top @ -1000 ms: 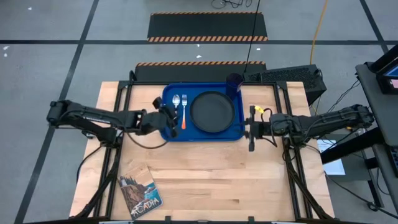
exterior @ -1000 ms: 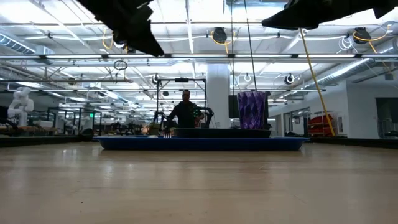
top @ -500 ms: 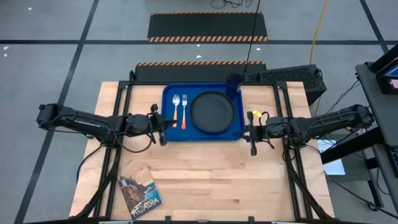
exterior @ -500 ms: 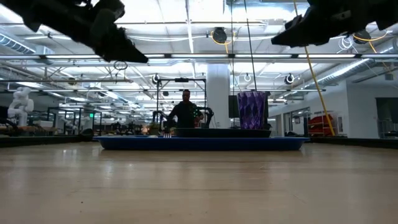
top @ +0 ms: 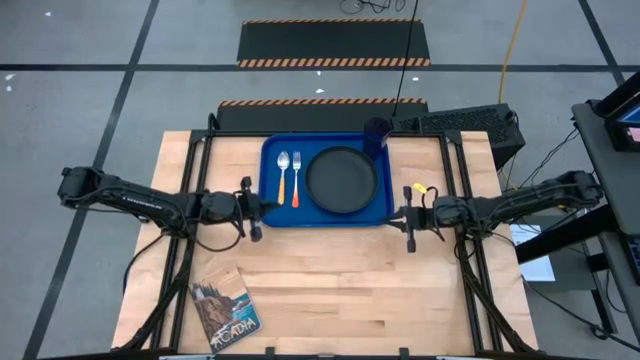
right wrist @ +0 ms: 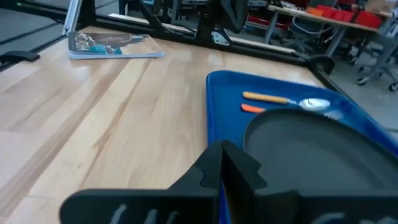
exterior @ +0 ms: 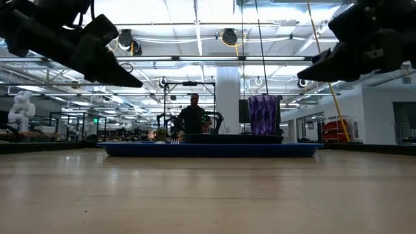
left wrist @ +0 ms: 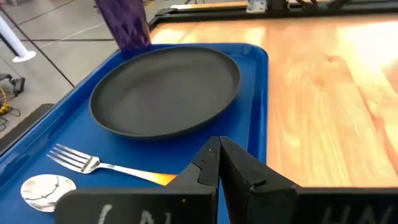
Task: Pick and place plate/cup/fork/spoon on tray
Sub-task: Return to Home Position
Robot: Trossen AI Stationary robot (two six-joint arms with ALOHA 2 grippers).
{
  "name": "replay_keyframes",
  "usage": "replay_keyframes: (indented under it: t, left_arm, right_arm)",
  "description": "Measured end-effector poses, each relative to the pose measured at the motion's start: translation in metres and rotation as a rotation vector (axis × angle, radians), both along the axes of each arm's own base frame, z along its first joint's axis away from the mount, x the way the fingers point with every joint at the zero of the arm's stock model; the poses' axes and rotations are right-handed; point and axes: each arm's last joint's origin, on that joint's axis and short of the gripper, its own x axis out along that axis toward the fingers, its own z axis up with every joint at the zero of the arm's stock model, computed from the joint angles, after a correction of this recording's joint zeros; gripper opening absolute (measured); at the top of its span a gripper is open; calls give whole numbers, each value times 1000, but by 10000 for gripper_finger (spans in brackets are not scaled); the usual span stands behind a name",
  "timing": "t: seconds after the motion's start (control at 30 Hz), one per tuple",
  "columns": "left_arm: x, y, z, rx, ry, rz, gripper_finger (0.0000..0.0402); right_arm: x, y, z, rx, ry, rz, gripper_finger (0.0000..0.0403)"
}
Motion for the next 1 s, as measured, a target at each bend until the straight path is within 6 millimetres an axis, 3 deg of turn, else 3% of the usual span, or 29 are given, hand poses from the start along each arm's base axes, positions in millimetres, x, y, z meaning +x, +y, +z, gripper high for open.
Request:
replay_keyframes:
  t: [0.43,1.0]
  left_arm:
    - [-4,-2,-8,29,35,-21,6]
    - [-4,-2,-9,27,38,-19,13]
  right_arm:
    - [-24,-3,-18,106,-61,-18,0]
    - [-44,-4,5,45,-284,33,0]
